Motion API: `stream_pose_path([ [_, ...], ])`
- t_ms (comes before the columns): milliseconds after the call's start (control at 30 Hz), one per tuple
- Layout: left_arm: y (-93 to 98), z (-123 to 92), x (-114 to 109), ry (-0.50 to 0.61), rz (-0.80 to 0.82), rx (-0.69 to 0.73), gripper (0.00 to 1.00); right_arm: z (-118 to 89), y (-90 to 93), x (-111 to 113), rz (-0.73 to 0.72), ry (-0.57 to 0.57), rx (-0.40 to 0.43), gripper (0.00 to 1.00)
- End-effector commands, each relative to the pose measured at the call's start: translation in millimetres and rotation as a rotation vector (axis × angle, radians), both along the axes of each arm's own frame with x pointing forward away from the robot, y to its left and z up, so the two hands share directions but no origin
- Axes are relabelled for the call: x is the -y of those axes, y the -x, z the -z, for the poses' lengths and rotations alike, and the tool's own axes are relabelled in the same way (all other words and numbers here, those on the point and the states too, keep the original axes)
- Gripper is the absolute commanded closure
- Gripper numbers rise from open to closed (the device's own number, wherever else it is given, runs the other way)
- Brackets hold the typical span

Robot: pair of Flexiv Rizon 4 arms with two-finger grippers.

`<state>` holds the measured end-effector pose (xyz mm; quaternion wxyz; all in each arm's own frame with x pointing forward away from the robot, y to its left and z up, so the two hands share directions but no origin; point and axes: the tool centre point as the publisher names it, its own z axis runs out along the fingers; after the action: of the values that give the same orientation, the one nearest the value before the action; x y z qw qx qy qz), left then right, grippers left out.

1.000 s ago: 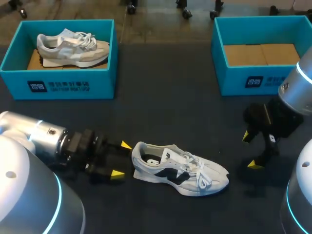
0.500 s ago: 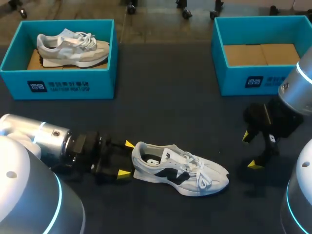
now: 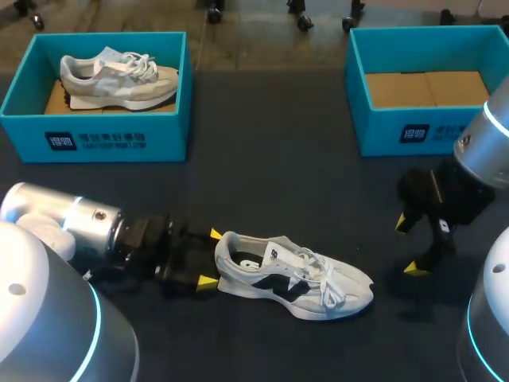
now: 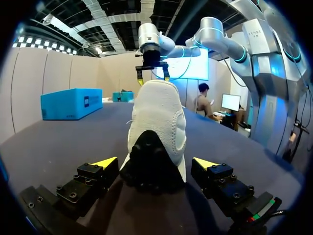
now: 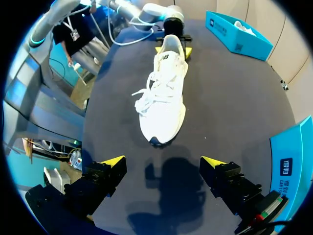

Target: Take the shoe out of the shoebox, open the shoe tongue, remove and reinsert the insole, then place the shoe into the shoebox

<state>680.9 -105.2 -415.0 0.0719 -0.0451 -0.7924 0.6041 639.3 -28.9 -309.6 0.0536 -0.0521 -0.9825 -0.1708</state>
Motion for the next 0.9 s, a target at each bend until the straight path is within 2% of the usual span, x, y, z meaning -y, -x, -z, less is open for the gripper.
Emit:
stream_pose_path([
  [33,-4.7,2.9,6.0,0.0,0.012,-0.001,0.0,0.2,0.6,-0.6,0.001,0.003,0.001,0.0],
  [500,-10.1,9.4,17.3,0.004,0.08,-0.014,0.0,0.2,0.6,-0.6,0.001,0.003,0.001,0.0],
  [900,-1.8,8.3,24.6,0.018,0.107,-0.029,0.0,0.2,0.6,-0.6,0.001,0.003,0.001,0.0],
])
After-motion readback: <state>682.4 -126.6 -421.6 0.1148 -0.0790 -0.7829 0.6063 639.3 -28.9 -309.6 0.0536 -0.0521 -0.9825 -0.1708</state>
